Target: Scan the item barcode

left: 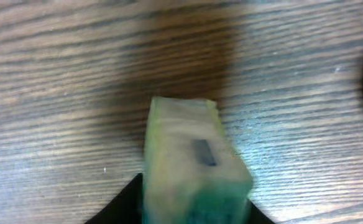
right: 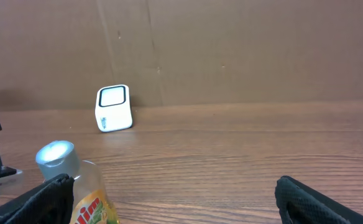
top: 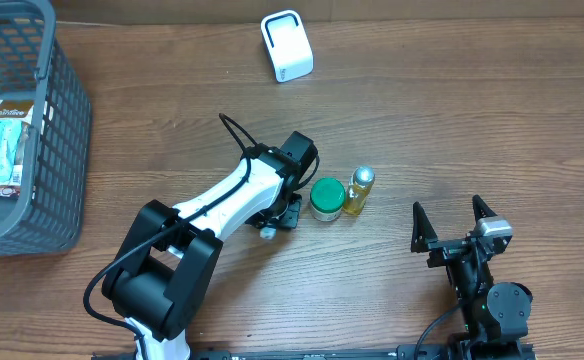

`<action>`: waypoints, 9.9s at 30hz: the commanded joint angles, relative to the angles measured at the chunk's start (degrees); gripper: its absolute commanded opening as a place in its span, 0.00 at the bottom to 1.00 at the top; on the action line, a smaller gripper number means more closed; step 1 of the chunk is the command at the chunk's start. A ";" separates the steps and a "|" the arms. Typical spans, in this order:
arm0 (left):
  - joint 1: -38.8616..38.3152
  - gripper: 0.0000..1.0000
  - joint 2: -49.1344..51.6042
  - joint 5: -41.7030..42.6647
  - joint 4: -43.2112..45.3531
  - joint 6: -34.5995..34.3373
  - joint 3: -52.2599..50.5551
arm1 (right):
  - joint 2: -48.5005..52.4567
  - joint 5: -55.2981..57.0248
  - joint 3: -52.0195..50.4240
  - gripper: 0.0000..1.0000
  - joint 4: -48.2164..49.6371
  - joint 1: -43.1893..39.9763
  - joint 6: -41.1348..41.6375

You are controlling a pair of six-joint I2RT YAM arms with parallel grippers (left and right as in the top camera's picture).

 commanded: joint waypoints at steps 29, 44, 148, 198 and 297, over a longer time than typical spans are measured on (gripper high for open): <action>2.21 0.26 -1.51 1.64 7.08 -9.44 -0.50 | -0.42 0.13 -0.59 1.00 0.24 0.22 0.42; 1.84 0.30 -1.51 3.41 14.71 -12.81 -0.50 | -0.42 0.13 -0.59 1.00 0.24 0.22 0.42; 68.26 0.99 -0.96 -7.21 12.59 41.88 23.82 | -0.42 0.13 -0.59 1.00 0.24 0.22 0.42; 71.10 0.98 16.31 -2.73 21.44 52.59 21.77 | -0.42 0.13 -0.59 1.00 0.24 0.22 0.42; 10.23 0.18 -10.05 -21.07 5.16 11.74 -5.01 | -0.42 0.13 -0.59 1.00 0.24 0.22 0.42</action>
